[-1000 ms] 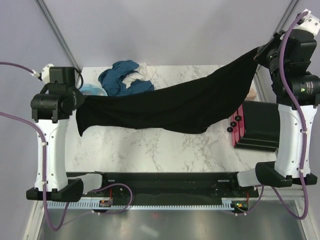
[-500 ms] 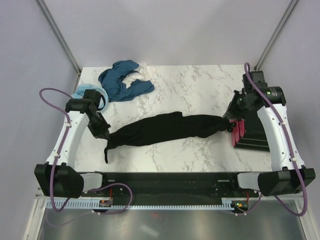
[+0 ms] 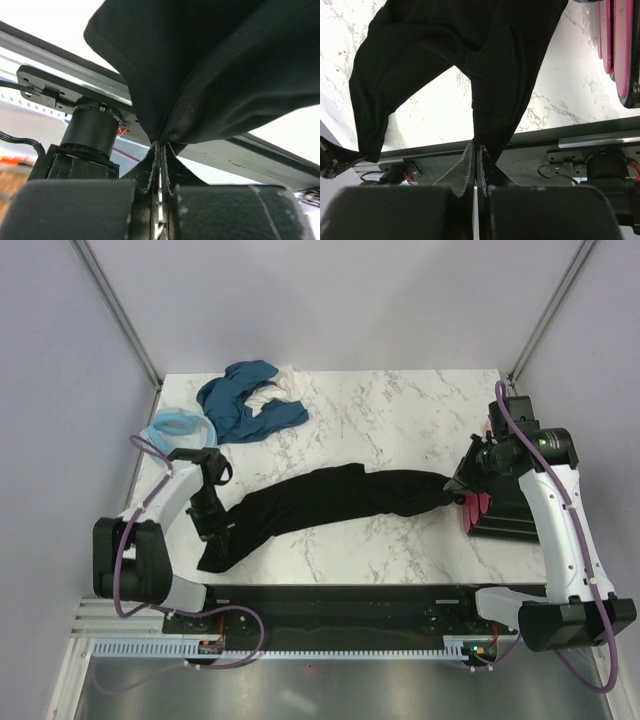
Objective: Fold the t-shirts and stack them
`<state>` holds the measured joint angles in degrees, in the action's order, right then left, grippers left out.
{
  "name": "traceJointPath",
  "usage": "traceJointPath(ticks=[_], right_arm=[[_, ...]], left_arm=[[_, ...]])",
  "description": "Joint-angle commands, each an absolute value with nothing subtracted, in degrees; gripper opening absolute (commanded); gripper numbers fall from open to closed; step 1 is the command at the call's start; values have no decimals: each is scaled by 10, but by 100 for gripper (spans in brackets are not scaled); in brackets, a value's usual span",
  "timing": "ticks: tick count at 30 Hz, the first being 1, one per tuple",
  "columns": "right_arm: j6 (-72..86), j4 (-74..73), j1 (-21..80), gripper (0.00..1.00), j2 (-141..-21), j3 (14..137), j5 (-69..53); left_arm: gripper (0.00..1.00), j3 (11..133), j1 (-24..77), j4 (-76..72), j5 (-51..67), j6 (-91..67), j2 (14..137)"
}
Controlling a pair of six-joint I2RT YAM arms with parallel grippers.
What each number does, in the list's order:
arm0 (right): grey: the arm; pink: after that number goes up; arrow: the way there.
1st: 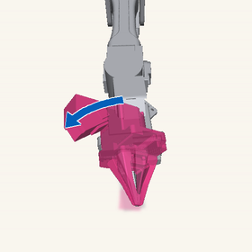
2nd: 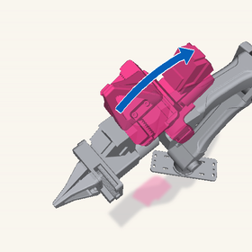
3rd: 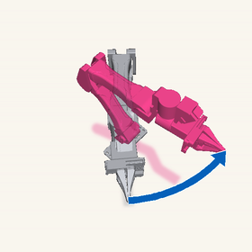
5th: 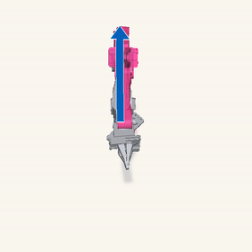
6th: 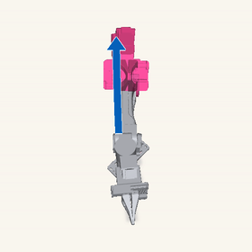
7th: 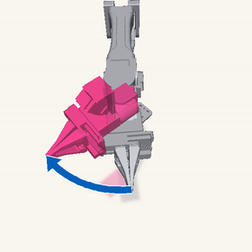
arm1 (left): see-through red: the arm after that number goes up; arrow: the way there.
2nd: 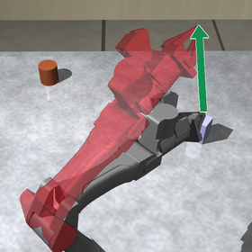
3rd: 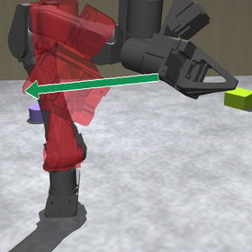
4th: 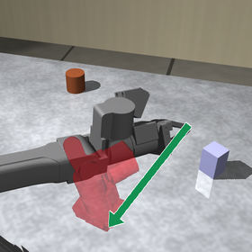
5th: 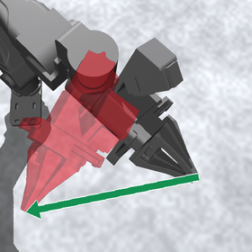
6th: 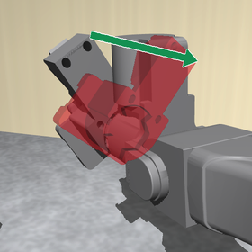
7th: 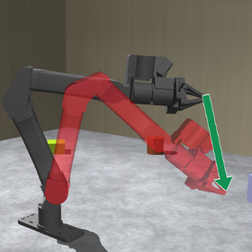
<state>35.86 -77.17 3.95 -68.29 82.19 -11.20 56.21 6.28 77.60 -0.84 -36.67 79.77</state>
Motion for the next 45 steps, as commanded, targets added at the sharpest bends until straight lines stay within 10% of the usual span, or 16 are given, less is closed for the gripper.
traceJointPath(ticks=[1,8,22,45], right_arm=[[383,-812,38,0,-707,845,-113],[391,-736,38,0,-732,919,-71],[390,-694,38,0,-803,963,-64],[403,-649,37,0,-817,901,-85]], left_arm=[[2,610,67,775,2,-359,851],[49,846,67,803,-133,-407,868],[47,982,91,563,26,-333,1125],[52,1172,264,583,198,-272,1333]])
